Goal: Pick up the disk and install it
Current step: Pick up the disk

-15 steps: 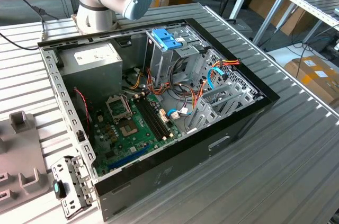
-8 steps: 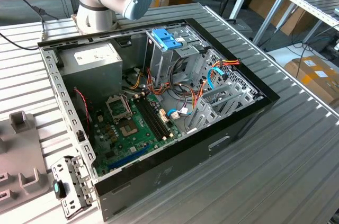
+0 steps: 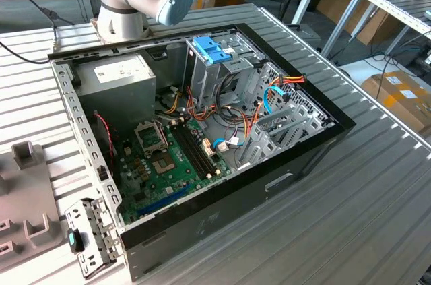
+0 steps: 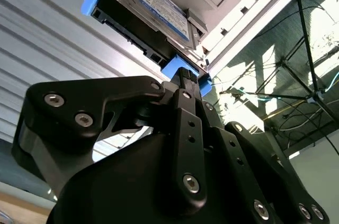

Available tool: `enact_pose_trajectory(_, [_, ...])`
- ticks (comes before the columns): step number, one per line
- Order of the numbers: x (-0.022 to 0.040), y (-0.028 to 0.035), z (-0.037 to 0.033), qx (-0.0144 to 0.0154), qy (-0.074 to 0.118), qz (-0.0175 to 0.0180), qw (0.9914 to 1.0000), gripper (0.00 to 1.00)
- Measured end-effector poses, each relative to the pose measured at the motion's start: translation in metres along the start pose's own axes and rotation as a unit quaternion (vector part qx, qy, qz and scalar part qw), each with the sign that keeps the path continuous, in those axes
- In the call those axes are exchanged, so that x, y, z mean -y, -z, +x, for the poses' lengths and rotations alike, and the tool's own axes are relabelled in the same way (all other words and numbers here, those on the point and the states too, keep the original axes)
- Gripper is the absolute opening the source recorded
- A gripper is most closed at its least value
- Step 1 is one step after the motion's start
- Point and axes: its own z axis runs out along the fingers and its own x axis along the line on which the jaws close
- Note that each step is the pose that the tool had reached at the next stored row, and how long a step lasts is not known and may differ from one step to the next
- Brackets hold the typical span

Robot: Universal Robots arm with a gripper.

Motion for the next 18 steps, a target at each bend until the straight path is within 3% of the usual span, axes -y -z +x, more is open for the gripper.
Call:
enact_pose_trajectory(7, [0.0, 0.0, 0.0, -0.0003, 0.007, 0.0001, 0.99997, 0.11])
enact_pose_trajectory(11, [0.0, 0.0, 0.0, -0.0015, 0.041, 0.0005, 0.99916, 0.11])
enact_pose_trajectory(13, [0.0, -0.0001, 0.0, -0.0024, 0.066, 0.0008, 0.99782, 0.11])
enact_pose_trajectory(14, [0.0, -0.0001, 0.0, -0.0031, 0.085, 0.001, 0.99641, 0.11])
enact_pose_trajectory(18, [0.0, -0.0003, 0.0, -0.0048, 0.129, 0.0015, 0.99163, 0.11])
